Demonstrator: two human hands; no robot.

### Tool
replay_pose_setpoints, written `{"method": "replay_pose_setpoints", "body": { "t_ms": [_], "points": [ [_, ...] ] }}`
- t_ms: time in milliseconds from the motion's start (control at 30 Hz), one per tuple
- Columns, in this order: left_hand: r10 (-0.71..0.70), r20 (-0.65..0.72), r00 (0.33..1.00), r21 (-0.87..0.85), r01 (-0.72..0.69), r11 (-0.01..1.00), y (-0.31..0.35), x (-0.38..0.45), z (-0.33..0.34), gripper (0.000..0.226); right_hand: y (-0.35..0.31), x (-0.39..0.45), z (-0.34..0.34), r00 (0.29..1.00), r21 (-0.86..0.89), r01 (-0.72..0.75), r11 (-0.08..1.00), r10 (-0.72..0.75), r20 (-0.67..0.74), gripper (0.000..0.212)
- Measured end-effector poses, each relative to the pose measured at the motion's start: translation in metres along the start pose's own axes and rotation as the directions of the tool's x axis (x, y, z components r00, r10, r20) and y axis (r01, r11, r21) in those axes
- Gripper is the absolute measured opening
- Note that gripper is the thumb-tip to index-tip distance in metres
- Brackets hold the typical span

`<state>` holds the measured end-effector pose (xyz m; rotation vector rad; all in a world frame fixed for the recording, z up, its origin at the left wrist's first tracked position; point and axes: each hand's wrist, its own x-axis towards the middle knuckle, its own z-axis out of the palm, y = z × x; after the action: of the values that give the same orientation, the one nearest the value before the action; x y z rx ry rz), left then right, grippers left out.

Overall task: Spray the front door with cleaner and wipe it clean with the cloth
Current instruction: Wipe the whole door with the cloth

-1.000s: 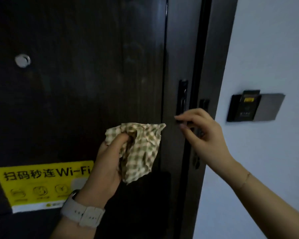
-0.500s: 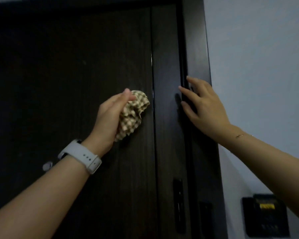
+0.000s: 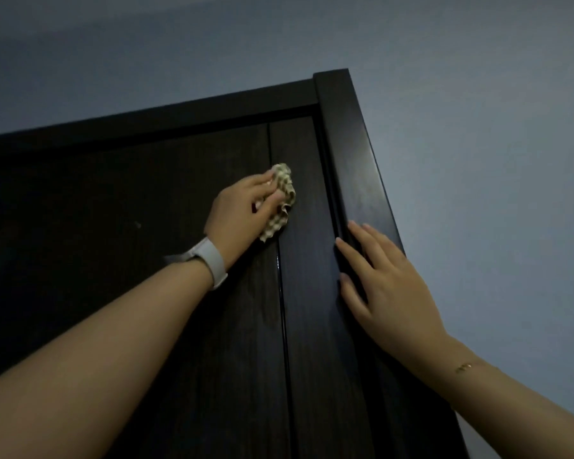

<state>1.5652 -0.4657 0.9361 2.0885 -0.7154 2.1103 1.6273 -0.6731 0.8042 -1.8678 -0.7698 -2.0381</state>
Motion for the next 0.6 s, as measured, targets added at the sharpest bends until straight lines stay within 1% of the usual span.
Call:
{"method": "replay_pose_setpoints", "body": {
  "t_ms": [67, 100, 133, 233, 267, 300, 333, 400, 433, 500, 600],
  "points": [
    [0.004, -0.055, 0.998, 0.101, 0.002, 0.995, 0.010, -0.014, 0.006, 0.050, 0.000, 0.000, 0.000, 1.000, 0.004, 0.004, 1.000, -0.004, -0.003, 0.053],
    [0.036, -0.073, 0.997, 0.164, -0.023, 0.986, 0.016, -0.023, 0.009, 0.051, 0.000, 0.000, 0.001, 1.000, 0.008, 0.007, 1.000, -0.007, -0.003, 0.052],
    [0.082, -0.075, 0.994, 0.196, -0.065, 0.978, 0.021, -0.032, 0.012, 0.044, 0.000, 0.001, 0.001, 1.000, 0.015, 0.009, 1.000, -0.009, -0.005, 0.052],
    [0.226, -0.067, 0.972, 0.163, -0.213, 0.963, 0.024, -0.054, 0.022, 0.016, 0.000, 0.001, 0.001, 1.000, 0.021, 0.015, 1.000, -0.015, -0.004, 0.050],
    [0.262, -0.065, 0.963, 0.157, -0.249, 0.956, 0.022, -0.055, 0.023, 0.010, 0.001, 0.000, 0.002, 1.000, 0.019, 0.015, 1.000, -0.015, -0.009, 0.049],
    [0.278, -0.061, 0.959, 0.156, -0.266, 0.951, 0.019, -0.053, 0.023, 0.013, 0.000, 0.000, 0.002, 1.000, 0.016, 0.016, 1.000, -0.016, -0.015, 0.049],
    [0.272, -0.061, 0.960, 0.163, -0.260, 0.952, 0.016, -0.045, 0.022, 0.023, 0.000, 0.000, 0.003, 1.000, 0.014, 0.019, 1.000, -0.019, -0.021, 0.049],
    [0.203, -0.095, 0.975, 0.214, -0.179, 0.960, 0.014, -0.015, 0.021, 0.041, 0.000, -0.001, 0.004, 0.999, 0.017, 0.021, 1.000, -0.020, -0.035, 0.048],
    [0.177, -0.123, 0.976, 0.245, -0.143, 0.959, 0.011, 0.007, 0.022, 0.045, 0.001, -0.001, 0.005, 0.999, 0.019, 0.020, 1.000, -0.019, -0.042, 0.048],
    [0.151, -0.158, 0.976, 0.270, -0.104, 0.957, 0.001, 0.055, 0.027, 0.037, 0.002, -0.001, 0.005, 0.999, 0.019, 0.021, 1.000, -0.020, -0.050, 0.049],
    [0.070, -0.180, 0.981, 0.212, -0.031, 0.977, -0.010, 0.109, 0.031, 0.028, 0.002, -0.002, 0.006, 0.998, 0.015, 0.029, 0.999, -0.028, -0.053, 0.049]
  ]
}}
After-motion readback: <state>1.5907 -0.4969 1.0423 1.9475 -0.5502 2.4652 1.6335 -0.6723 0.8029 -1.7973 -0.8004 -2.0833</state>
